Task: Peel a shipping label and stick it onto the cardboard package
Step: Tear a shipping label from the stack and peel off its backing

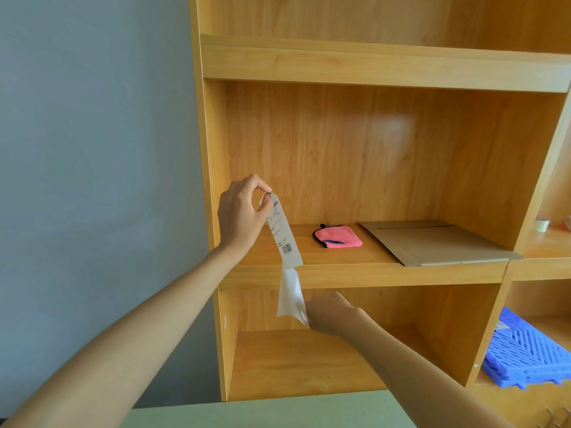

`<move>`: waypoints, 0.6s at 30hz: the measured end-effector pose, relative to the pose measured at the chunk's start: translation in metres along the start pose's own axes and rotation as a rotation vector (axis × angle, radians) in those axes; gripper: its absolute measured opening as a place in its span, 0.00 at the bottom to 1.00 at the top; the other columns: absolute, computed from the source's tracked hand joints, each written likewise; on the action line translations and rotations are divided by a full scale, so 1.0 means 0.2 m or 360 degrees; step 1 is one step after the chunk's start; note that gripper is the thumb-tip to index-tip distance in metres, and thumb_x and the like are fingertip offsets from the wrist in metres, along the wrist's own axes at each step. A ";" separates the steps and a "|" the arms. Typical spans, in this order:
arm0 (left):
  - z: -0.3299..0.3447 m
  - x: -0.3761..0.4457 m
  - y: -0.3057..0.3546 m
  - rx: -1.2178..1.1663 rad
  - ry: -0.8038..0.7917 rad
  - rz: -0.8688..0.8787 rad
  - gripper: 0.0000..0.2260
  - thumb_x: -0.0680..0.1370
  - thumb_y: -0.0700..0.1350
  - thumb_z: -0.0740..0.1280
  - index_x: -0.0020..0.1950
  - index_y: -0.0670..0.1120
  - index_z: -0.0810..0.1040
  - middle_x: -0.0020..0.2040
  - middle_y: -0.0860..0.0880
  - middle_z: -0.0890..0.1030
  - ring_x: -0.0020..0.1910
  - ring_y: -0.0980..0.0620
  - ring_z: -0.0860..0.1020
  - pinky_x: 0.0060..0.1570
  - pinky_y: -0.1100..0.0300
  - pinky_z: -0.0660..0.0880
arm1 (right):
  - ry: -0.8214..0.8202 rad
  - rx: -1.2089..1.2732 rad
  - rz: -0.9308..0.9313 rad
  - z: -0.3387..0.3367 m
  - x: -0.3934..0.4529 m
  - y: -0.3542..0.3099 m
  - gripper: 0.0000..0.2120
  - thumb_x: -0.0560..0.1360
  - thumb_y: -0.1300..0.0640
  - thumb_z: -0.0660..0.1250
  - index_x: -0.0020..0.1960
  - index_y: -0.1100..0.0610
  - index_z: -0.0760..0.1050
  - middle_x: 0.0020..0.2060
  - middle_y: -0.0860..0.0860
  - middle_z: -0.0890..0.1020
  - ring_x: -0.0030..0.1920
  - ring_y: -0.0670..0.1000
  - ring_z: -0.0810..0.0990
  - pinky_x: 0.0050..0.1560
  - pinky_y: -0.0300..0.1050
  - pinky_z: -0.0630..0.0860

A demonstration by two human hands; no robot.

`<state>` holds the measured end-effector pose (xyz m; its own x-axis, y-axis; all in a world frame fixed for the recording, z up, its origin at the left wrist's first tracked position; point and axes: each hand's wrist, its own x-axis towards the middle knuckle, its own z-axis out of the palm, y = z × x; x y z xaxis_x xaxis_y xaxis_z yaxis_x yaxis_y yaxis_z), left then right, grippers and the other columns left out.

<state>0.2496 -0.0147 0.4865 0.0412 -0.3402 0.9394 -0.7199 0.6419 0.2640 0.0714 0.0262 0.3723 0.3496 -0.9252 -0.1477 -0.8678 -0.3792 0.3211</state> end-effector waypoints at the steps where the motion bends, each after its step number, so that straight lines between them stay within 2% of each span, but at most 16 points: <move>1: -0.01 0.01 0.01 -0.0009 0.0033 -0.0022 0.01 0.76 0.44 0.65 0.45 0.48 0.76 0.45 0.56 0.81 0.48 0.56 0.77 0.47 0.52 0.75 | -0.0048 -0.0016 -0.0019 0.01 0.00 0.00 0.07 0.78 0.65 0.56 0.49 0.59 0.73 0.31 0.49 0.70 0.35 0.53 0.74 0.37 0.43 0.69; 3: -0.02 0.04 0.02 -0.0058 0.0102 -0.0080 0.01 0.76 0.43 0.65 0.46 0.48 0.76 0.46 0.56 0.81 0.49 0.56 0.77 0.49 0.52 0.75 | -0.0163 -0.0007 -0.0032 0.05 -0.01 0.00 0.09 0.78 0.64 0.59 0.55 0.61 0.76 0.42 0.53 0.81 0.46 0.57 0.81 0.44 0.46 0.72; 5: -0.03 0.06 0.04 -0.0094 0.0153 -0.0099 0.01 0.76 0.42 0.65 0.46 0.47 0.76 0.46 0.56 0.81 0.49 0.56 0.77 0.50 0.52 0.74 | -0.0219 0.0022 -0.0028 0.09 -0.03 0.01 0.10 0.78 0.64 0.60 0.58 0.61 0.75 0.53 0.57 0.82 0.54 0.59 0.81 0.52 0.50 0.75; 7: -0.03 0.06 0.05 -0.0118 0.0158 -0.0061 0.00 0.76 0.41 0.65 0.46 0.46 0.75 0.45 0.55 0.80 0.48 0.56 0.76 0.49 0.53 0.74 | -0.0213 0.0055 -0.0013 0.13 -0.04 0.03 0.12 0.79 0.62 0.58 0.61 0.61 0.73 0.56 0.57 0.81 0.56 0.59 0.80 0.56 0.53 0.76; 13: 0.00 0.01 0.13 -0.0347 -0.0027 0.0036 0.05 0.76 0.37 0.58 0.43 0.44 0.71 0.38 0.52 0.75 0.39 0.54 0.75 0.40 0.54 0.72 | -0.0053 0.0187 0.0076 0.18 -0.06 0.09 0.14 0.82 0.60 0.53 0.65 0.59 0.70 0.58 0.57 0.79 0.57 0.59 0.79 0.55 0.50 0.73; 15: 0.03 -0.03 0.16 -0.0415 -0.0090 0.0028 0.06 0.75 0.35 0.56 0.41 0.43 0.70 0.36 0.50 0.75 0.36 0.52 0.74 0.37 0.54 0.70 | -0.0018 0.0227 0.0116 0.22 -0.08 0.12 0.13 0.81 0.60 0.53 0.64 0.58 0.71 0.56 0.57 0.79 0.51 0.57 0.78 0.51 0.48 0.74; 18: 0.14 -0.16 0.21 -0.0457 -0.0266 -0.0009 0.06 0.74 0.35 0.54 0.40 0.41 0.68 0.35 0.47 0.73 0.33 0.48 0.71 0.36 0.48 0.68 | -0.0049 0.0234 0.0149 0.35 -0.13 0.16 0.13 0.82 0.61 0.54 0.63 0.59 0.71 0.54 0.56 0.80 0.43 0.55 0.74 0.44 0.46 0.72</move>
<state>0.1987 0.0052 0.4611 -0.0866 -0.4370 0.8953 -0.4942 0.7992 0.3423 0.0099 0.0404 0.3198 0.2558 -0.9546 -0.1525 -0.9392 -0.2828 0.1949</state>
